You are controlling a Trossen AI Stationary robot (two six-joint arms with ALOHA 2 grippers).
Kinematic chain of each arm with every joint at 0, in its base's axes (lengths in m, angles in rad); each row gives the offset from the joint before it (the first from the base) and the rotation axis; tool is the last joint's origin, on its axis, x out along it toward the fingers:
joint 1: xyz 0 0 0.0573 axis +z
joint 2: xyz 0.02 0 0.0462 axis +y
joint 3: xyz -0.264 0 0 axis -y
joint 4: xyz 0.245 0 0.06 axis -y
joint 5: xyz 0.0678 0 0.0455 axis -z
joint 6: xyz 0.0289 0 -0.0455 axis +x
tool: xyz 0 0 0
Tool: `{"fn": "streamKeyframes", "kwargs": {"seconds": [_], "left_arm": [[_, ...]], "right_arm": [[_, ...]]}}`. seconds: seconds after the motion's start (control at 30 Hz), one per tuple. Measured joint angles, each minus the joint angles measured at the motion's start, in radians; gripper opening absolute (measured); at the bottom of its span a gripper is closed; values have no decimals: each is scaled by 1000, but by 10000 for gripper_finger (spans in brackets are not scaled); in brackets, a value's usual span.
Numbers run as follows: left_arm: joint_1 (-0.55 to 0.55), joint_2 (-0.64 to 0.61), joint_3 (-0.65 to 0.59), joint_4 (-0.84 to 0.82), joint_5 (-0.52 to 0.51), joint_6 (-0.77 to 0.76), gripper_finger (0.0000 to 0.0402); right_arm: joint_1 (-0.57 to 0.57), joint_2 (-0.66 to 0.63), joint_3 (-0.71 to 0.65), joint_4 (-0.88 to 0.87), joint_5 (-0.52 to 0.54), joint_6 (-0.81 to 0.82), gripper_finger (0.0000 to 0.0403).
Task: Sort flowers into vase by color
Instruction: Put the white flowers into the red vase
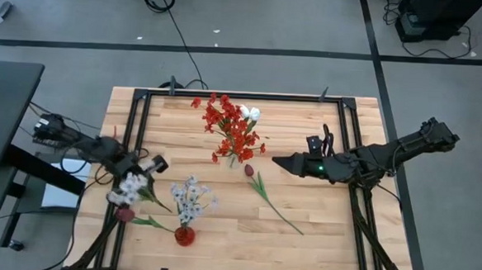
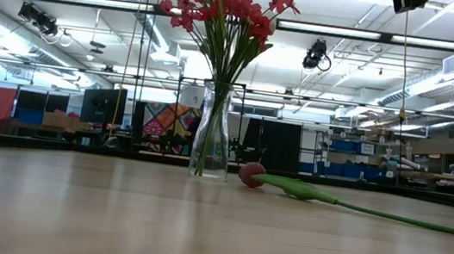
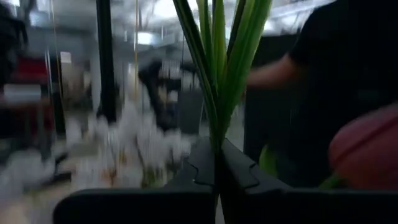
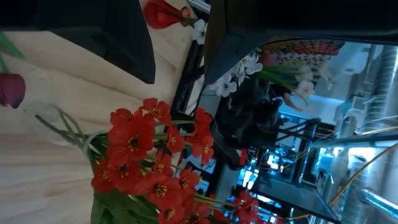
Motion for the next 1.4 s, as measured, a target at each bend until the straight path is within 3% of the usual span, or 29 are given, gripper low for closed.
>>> {"fn": "streamKeyframes", "kwargs": {"seconds": [0.1,0.23,0.8,1.23,1.4], "left_arm": [[0,-1,-23,117,0,-37,3],[-3,24,-22,129,0,-72,3],[-108,429,-23,541,12,-57,4],[-108,599,-23,643,11,-12,5],[-108,637,-23,641,10,-53,29]], "right_arm": [[5,0,0,0,-1,18,146],[4,0,0,0,-1,24,145],[4,0,0,-1,10,47,145],[4,0,0,-1,20,63,145],[4,0,0,-1,18,83,145]]}}
